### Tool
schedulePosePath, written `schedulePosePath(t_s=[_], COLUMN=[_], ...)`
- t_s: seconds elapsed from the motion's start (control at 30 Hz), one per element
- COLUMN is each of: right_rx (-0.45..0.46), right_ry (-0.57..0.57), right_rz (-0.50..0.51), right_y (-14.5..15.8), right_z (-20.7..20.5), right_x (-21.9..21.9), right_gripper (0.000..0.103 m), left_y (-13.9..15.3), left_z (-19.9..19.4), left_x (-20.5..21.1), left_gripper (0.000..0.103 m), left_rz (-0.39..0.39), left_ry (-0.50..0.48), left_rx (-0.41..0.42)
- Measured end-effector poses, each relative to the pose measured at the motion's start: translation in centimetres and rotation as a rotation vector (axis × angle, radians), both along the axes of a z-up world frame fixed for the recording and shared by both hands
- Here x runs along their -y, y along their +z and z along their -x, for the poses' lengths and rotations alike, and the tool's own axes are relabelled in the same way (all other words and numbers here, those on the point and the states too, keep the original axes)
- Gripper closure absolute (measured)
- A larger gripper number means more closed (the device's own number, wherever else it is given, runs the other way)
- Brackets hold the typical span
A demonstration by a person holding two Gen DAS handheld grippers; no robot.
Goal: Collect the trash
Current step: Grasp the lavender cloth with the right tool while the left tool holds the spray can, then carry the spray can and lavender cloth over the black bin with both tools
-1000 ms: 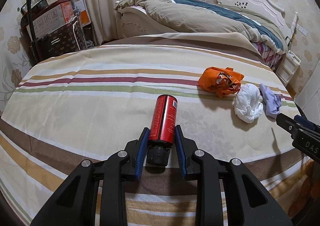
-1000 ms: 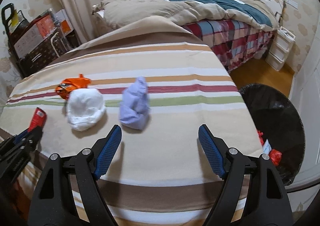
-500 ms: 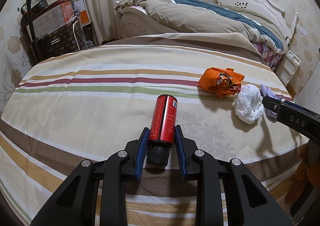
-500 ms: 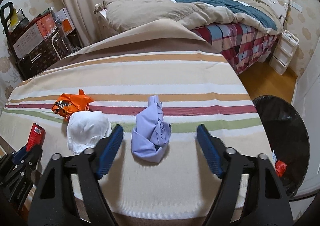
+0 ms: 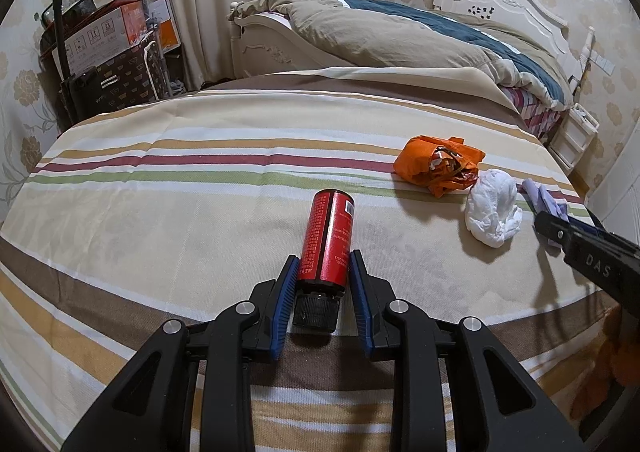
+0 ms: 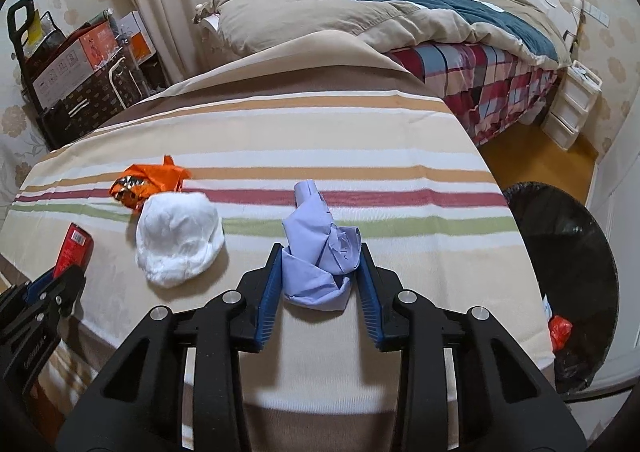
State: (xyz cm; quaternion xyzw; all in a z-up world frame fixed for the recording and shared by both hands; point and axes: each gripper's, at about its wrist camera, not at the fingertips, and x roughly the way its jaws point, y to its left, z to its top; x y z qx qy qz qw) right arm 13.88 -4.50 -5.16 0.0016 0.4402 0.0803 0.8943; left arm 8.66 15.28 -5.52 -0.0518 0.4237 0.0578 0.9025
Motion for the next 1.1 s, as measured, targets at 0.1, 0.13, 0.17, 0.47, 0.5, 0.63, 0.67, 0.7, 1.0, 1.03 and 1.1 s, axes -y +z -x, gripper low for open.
schedulePosePath(t_s=[0.1,0.13,0.17,0.47,0.5,0.63,0.67,0.7,1.0,1.03,1.1], right_rx=[0.001,0.002,0.004,0.011,0.013,0.020,0.021,0.023,0.052,0.056,0.065], right_ry=[-0.001,-0.001,-0.001,-0.008,-0.009,-0.015,-0.016,-0.018,-0.053,-0.060,-0.074], right_rz=[-0.006,-0.007,-0.007,-0.024,-0.026,-0.034,-0.036,-0.039,-0.062,-0.064,-0.070], right_y=[0.0,0.1,0.1,0.0,0.1,0.2,0.2,0.3,1.0,1.2,1.4], right_z=[0.7,0.9,1.3,3.6,3.9,4.7,4.9,5.2,7.0,7.2,7.6], right_x=[0.4,0.6,0.8,2.5,2.7,3.5,3.6,3.9,6.6,7.0,8.0], right_gripper=[0.069,0.069,0.069,0.069,0.069,0.069,0.069,0.069,0.069,0.069,0.069], left_y=[0.1,0.2,0.2,0.6,0.7,1.1,1.2,1.2,1.9,2.0,2.2], left_z=[0.2,0.2,0.4,1.9,2.0,2.8,2.9,3.1,3.8,3.8,3.8], left_x=[0.3,0.4,0.5,2.2,2.5,3.6,3.9,4.1,7.5,8.0,9.2], left_gripper=[0.074,0.075,0.075,0.075,0.075,0.075,0.075,0.075,0.075,0.075,0.075], left_rz=[-0.010,-0.014,-0.016,-0.008,-0.010,-0.014,-0.015,-0.016,-0.021,-0.021,-0.020], left_ry=[-0.005,-0.008,-0.008,-0.029,-0.033,-0.050,-0.055,-0.058,-0.116,-0.126,-0.147], left_rx=[0.008,0.011,0.015,0.034,0.038,0.053,0.057,0.059,0.091,0.096,0.102])
